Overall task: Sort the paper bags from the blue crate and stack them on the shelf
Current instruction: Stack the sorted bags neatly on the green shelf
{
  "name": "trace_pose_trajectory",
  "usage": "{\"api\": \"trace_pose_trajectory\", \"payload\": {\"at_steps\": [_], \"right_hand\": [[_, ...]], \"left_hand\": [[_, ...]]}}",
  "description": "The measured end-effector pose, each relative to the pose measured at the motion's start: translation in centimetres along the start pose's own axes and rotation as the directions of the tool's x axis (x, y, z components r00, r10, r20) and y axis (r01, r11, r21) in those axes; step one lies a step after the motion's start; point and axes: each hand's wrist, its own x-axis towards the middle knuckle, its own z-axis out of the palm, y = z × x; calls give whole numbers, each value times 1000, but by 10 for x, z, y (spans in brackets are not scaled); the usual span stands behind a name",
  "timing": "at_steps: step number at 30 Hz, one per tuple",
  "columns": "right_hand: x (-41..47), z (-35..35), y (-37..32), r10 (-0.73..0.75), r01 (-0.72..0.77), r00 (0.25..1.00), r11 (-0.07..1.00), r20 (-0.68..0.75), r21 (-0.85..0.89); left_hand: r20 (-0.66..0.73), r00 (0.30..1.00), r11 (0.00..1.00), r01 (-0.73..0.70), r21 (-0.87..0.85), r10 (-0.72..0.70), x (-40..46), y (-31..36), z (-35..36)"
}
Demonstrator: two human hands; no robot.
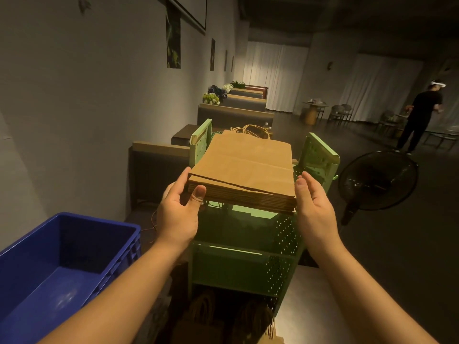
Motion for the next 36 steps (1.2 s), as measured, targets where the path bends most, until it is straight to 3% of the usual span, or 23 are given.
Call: {"api": "trace_pose_trajectory", "payload": {"at_steps": [8,13,15,19,22,25,28,30,33,36], "right_hand": [[29,12,-14,174,-191,965,979,197,71],[49,11,-24,360,-415,899,881,248,228],[54,11,-24,352,-424,885,880,305,216],[57,11,-19,371,-432,888,876,273,214],[53,12,-24,334,-402,892,894,304,199],[40,11,-23,272,-317,933,931,237,182],[17,3,-5,34,-34,996,999,79,-4],[-3,-2,13,-118,121,992,986,31,-111],[-22,-3,32,-85,96,994,979,64,-181],[-26,0,40,-11,29,991,990,131,-139]], "left_hand": [[-38,999,1000,4,2,-4,2,-5,-1],[-4,1000,999,-24,26,24,1,-1,-1],[-20,999,999,-36,40,36,0,1,-2],[-41,998,998,-47,42,48,-2,4,-1],[-56,997,997,-49,53,52,-2,3,-1],[-53,997,997,-51,65,54,-2,2,-3],[-7,1000,999,-8,53,8,-1,-1,-9],[33,999,998,10,58,-12,-2,-3,-10],[7,995,994,100,50,-100,-6,-3,-8],[-39,987,986,161,53,-159,-7,-1,-4]]}}
